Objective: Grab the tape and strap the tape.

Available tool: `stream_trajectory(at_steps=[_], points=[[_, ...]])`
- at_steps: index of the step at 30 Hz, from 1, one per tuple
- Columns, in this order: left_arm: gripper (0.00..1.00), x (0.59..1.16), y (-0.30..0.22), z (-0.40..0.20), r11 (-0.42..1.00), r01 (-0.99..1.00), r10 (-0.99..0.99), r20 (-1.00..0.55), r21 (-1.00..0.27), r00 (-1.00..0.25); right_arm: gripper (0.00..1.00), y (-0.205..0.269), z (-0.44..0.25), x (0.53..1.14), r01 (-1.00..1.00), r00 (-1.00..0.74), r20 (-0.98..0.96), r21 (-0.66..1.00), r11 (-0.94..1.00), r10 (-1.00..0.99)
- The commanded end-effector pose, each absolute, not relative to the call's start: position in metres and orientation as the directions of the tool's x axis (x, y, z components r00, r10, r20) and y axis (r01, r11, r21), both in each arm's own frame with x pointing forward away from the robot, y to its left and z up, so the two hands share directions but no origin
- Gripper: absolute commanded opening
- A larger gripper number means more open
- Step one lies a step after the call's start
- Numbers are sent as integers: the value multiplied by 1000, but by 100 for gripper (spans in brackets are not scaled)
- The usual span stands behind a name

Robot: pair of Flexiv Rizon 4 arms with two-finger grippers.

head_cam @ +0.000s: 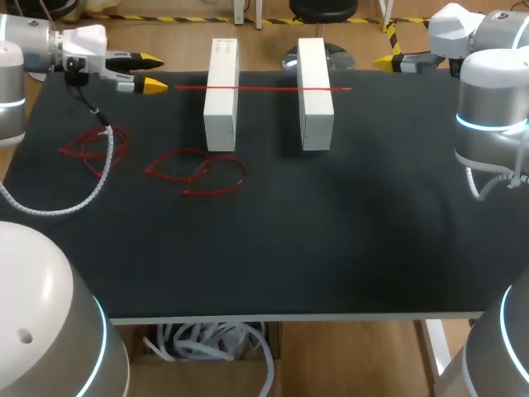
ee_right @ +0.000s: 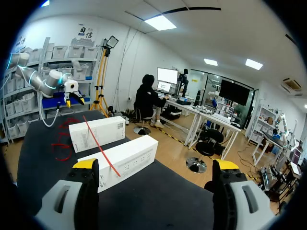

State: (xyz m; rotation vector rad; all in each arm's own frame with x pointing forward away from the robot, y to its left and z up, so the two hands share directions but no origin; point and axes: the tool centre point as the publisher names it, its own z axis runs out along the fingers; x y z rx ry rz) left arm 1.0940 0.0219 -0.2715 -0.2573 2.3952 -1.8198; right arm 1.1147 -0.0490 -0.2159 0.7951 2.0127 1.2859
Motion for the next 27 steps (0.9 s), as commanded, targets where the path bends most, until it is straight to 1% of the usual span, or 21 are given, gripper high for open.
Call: stream_trajectory(at_steps=[1, 3, 4, 5, 6, 7, 9, 11, 13, 16, 20, 21, 22, 23, 25, 27], points=[[39, 1104, 22, -277, 246, -61, -162, 21, -967, -987, 100, -49, -216, 1114, 157, -631, -175, 925, 345, 756], [0, 1105, 22, -277, 242, -59, -151, 22, -969, -988, 100, -49, -216, 1114, 157, -631, -175, 925, 345, 756], [0, 1106, 22, -278, 239, -58, -144, 24, -969, -989, 100, -49, -216, 1114, 157, -631, -175, 925, 345, 756], [17, 1106, 21, -279, 239, -57, -141, 24, -969, -990, 100, -49, -216, 1114, 157, -631, -175, 925, 345, 756], [28, 1107, 21, -279, 238, -56, -137, 24, -970, -990, 100, -49, -216, 1114, 157, -631, -175, 925, 345, 756], [34, 1108, 21, -280, 235, -56, -133, 25, -970, -991, 100, -49, -216, 1114, 157, -631, -175, 925, 345, 756], [34, 1109, 20, -281, 232, -54, -126, 26, -971, -992, 100, -49, -216, 1114, 157, -631, -175, 925, 345, 756], [42, 1111, 20, -282, 225, -53, -118, 27, -973, -993, 100, -49, -216, 1114, 157, -631, -175, 925, 345, 756], [40, 1111, 19, -282, 220, -50, -111, 26, -974, -993, 100, -49, -216, 1114, 157, -631, -175, 925, 345, 756], [42, 1112, 18, -283, 214, -46, -106, 24, -976, -994, 100, -49, -216, 1114, 157, -631, -175, 925, 345, 756], [48, 1114, 17, -285, 205, -45, -104, 25, -978, -994, 100, -49, -216, 1114, 157, -631, -175, 925, 345, 756], [45, 1114, 17, -285, 198, -45, -100, 25, -979, -995, 100, -49, -216, 1114, 157, -631, -175, 925, 345, 756], [39, 1115, 17, -285, 197, -45, -100, 25, -979, -995, 100, -49, -216, 1114, 157, -631, -175, 925, 345, 756], [37, 1115, 16, -286, 195, -44, -101, 25, -980, -995, 100, -49, -216, 1114, 157, -631, -175, 925, 345, 756], [40, 1116, 16, -288, 188, -41, -105, 21, -981, -994, 100, -49, -216, 1114, 157, -631, -175, 925, 345, 756], [40, 1116, 15, -289, 181, -43, -108, 23, -983, -994, 100, -49, -216, 1114, 157, -631, -175, 925, 345, 756]])
